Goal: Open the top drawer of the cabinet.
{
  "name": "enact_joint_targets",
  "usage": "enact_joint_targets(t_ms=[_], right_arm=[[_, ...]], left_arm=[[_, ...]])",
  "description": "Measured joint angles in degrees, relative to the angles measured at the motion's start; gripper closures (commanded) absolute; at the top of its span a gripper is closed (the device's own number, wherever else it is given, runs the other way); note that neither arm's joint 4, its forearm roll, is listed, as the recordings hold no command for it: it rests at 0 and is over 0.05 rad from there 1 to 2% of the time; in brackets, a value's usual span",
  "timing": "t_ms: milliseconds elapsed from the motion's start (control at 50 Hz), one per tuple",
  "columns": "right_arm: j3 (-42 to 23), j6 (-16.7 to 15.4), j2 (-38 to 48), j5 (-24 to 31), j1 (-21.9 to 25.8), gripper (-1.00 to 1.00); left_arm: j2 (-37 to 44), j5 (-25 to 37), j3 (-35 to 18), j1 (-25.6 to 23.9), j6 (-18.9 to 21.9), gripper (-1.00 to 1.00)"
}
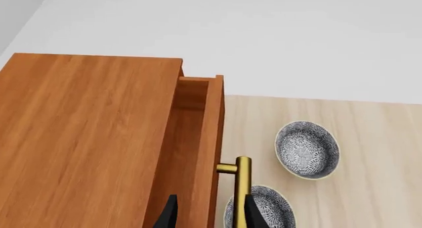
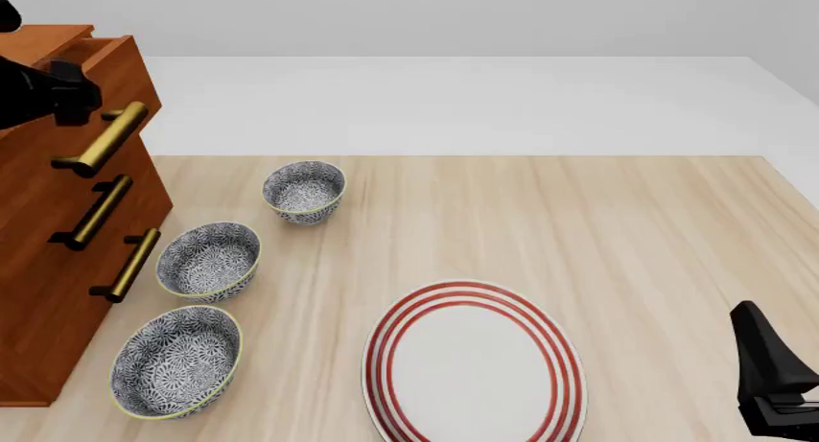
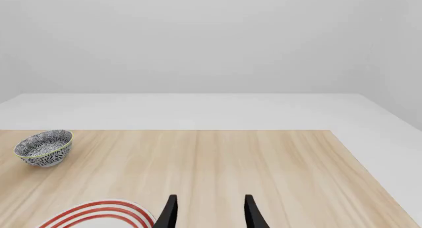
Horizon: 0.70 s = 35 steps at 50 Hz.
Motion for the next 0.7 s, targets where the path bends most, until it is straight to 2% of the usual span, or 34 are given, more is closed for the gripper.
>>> enact_joint_targets(t_ms=[700], right_arm=[[0.0,0.0,0.0,0.0,0.0,-1.0]], left_arm=[[2.69,-1.3,0.44,0.27,0.28,-1.0]])
